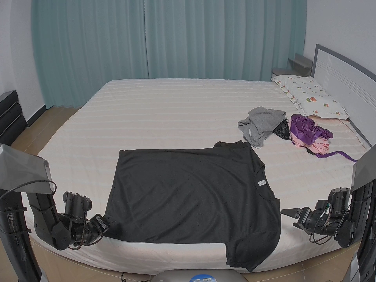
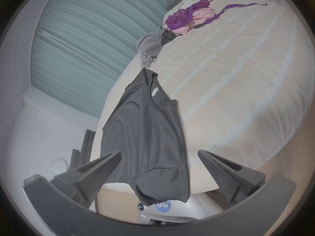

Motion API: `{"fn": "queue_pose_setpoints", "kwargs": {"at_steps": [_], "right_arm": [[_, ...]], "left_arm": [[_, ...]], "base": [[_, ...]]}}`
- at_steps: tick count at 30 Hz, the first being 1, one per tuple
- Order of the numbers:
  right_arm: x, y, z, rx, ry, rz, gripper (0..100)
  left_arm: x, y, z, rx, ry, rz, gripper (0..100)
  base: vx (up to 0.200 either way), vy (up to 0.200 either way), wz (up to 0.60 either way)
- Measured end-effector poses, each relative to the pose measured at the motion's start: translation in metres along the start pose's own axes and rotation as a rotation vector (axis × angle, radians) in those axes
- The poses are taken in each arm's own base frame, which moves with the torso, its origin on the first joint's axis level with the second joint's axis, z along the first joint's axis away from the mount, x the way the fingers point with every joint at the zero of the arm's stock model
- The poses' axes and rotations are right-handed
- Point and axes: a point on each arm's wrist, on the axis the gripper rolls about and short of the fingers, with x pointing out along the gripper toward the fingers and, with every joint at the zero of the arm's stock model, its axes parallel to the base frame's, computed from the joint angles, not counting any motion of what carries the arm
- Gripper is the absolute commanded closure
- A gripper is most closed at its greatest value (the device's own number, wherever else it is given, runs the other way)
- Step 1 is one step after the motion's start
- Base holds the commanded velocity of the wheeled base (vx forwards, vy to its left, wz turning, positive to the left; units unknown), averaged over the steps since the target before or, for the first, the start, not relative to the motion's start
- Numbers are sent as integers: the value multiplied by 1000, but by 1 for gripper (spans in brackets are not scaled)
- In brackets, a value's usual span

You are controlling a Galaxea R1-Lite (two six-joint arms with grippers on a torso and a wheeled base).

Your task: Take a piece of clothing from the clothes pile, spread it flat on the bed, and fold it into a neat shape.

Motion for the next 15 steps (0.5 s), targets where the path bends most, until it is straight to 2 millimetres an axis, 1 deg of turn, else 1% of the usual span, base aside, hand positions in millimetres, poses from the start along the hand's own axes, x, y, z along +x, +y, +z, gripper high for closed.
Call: {"fn": "queue_pose_setpoints", "kwargs": {"at_steps": [5,6,15], "right_arm": [[0,0,-1,-3,6,-3,0],[1,0,-2,-8,8,-3,0],[5,-5,-13,-75,34,-60,0]], "left_arm": [[7,1,2,38,-42,0,0],[8,1,1,48,-45,6,100],[16,7,-3,69,-49,45,100]], "base": [[0,0,0],[0,0,0],[0,0,0]]}}
